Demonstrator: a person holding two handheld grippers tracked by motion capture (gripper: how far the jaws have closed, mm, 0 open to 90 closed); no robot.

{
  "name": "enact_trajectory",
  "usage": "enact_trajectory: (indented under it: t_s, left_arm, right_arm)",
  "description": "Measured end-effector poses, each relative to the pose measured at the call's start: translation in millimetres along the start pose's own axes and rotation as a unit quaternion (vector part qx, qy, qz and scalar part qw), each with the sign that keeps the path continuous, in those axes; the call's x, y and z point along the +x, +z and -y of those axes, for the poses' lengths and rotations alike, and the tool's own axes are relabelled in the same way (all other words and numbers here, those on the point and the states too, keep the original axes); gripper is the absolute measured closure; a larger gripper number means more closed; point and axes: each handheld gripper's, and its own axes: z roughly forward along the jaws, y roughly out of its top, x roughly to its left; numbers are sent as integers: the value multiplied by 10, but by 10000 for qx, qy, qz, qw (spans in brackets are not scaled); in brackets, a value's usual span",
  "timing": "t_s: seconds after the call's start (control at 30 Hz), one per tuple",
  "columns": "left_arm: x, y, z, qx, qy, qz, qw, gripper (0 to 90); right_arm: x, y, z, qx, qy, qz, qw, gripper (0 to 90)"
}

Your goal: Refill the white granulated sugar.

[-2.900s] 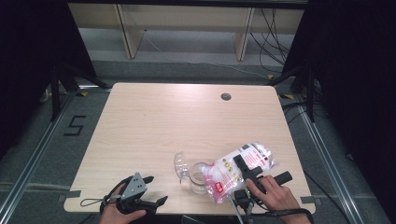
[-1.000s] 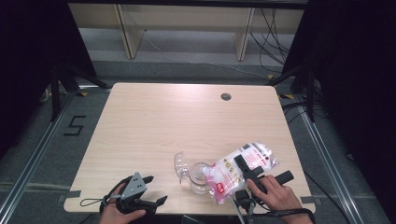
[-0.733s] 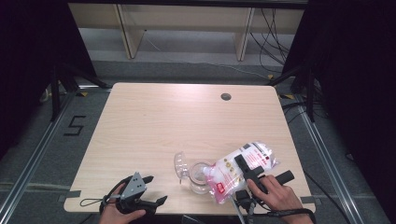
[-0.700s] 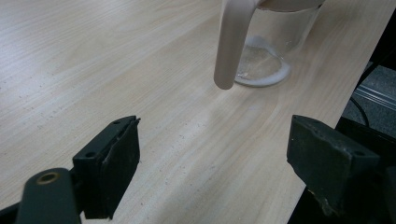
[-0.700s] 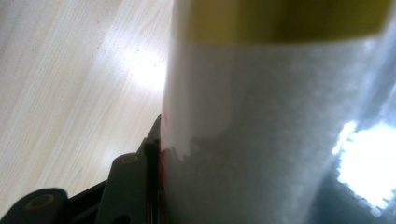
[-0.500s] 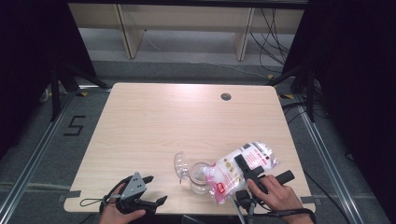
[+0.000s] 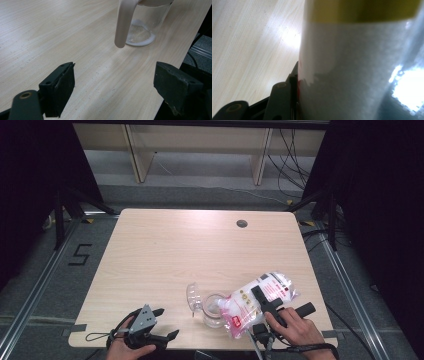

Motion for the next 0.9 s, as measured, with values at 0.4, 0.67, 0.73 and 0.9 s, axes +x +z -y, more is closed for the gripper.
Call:
enact_trajectory:
  t_s: [0.4,0.67,0.73,0.9]
  left_arm:
    - [2,1,0,3,23,9,10000,171]
    - [0,4,1,3,8,31,10000,171]
    - [0,4,1,5,12,29,10000,170]
    - [0,5,1,6,13,33,10000,171]
  right_arm:
    - [2,3,1,-8,49,-54,10000,533]
    - [-9,1,10,-1,20,-55,10000,534]
    - [-22,6,10,-55,-55,-18,10000,535]
    - [-27,2,9,-58,-61,-21,10000,535]
